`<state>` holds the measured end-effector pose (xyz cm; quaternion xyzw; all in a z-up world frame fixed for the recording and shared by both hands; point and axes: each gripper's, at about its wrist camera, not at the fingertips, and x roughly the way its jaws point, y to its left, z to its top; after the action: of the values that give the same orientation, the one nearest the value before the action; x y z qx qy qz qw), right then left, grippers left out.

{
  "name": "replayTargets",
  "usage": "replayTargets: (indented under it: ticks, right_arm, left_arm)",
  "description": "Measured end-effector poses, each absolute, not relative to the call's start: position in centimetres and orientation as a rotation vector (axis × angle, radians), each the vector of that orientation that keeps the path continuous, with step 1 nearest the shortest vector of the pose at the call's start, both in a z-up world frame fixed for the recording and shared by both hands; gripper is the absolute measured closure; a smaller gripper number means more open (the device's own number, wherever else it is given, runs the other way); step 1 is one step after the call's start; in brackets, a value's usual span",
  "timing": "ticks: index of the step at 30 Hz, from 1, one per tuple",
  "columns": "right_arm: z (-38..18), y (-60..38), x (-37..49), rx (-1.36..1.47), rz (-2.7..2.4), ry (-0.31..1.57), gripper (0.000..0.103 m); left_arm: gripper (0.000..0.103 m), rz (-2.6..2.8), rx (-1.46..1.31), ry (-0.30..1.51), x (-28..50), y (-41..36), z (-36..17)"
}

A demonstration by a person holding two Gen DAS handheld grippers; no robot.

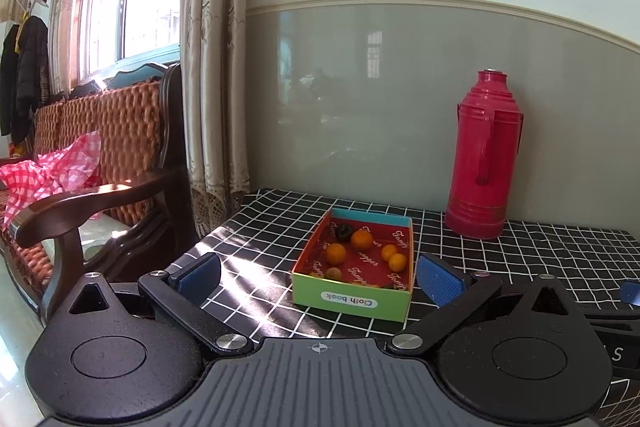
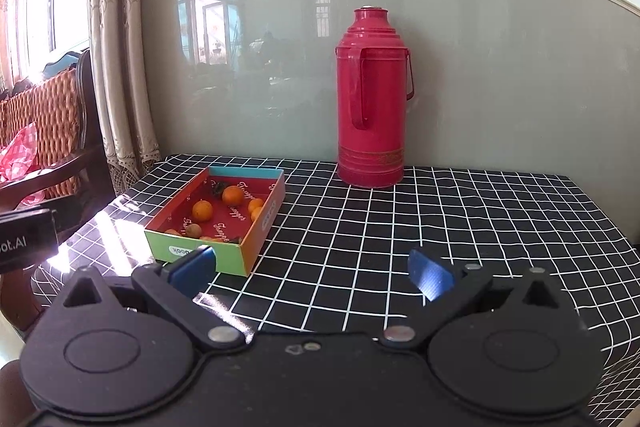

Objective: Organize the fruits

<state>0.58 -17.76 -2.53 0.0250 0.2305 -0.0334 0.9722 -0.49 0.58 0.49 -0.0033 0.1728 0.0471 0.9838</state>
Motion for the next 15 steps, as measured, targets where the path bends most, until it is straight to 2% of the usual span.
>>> replayTargets:
  ticks: [15]
  right_arm:
    - [-2.52, -17.6, 0.5, 0.044, -0.063, 0.465, 0.006]
  left_arm:
    - [0.0, 0.087, -0.004, 0.363, -0.09, 0.45, 0.17]
